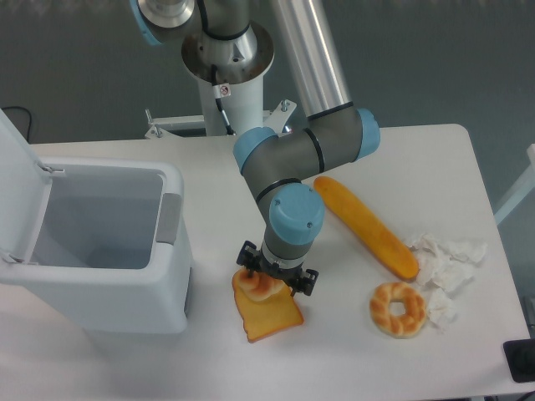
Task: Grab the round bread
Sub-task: 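Lower the gripper onto the braided bun and close on it, then lift the braided bun off the toast slice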
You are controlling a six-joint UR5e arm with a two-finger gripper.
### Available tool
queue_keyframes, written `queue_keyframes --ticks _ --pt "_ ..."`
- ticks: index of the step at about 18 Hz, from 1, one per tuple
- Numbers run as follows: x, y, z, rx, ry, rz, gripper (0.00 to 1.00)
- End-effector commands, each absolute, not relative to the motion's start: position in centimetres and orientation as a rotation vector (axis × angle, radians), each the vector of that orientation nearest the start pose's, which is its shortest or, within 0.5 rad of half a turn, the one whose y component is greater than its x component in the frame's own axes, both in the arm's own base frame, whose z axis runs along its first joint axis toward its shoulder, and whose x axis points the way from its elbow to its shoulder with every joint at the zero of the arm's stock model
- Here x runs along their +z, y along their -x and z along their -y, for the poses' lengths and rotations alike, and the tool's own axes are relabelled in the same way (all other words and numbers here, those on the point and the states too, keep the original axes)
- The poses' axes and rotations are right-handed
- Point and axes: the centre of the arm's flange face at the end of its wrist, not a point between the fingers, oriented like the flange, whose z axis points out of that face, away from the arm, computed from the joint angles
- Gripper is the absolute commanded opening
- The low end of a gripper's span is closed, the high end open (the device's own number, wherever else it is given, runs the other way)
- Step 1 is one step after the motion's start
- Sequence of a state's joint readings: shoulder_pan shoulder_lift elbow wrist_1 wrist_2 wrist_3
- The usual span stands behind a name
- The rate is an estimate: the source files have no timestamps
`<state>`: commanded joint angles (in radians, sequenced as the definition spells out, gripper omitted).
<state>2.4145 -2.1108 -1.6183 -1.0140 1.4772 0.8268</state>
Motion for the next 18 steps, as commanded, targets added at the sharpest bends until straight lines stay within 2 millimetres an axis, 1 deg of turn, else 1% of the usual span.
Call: queue_keyframes --ticks 3,5,6,10,11,12,14,16,18 --pt "20.8 38.5 -53.3 -0.129 3.088 0.026 0.77" --pt "20.7 38.5 -53.3 -0.13 3.089 0.023 0.66" --pt "20.8 38.5 -53.3 -0.129 3.088 0.026 0.62" --pt "20.9 38.5 -53.3 -0.127 3.087 0.021 0.32" --pt "20.9 38.5 -53.3 -0.128 3.088 0.023 0.22" --pt "21.0 38.5 -53.3 -0.129 3.088 0.028 0.07" --pt "21.2 38.5 -53.3 -0.123 3.085 0.021 0.03" --pt "21.5 38.5 -53.4 -0.116 3.081 0.013 0.02" --pt "22.4 39.1 -53.7 -0.095 3.068 0.012 0.02"
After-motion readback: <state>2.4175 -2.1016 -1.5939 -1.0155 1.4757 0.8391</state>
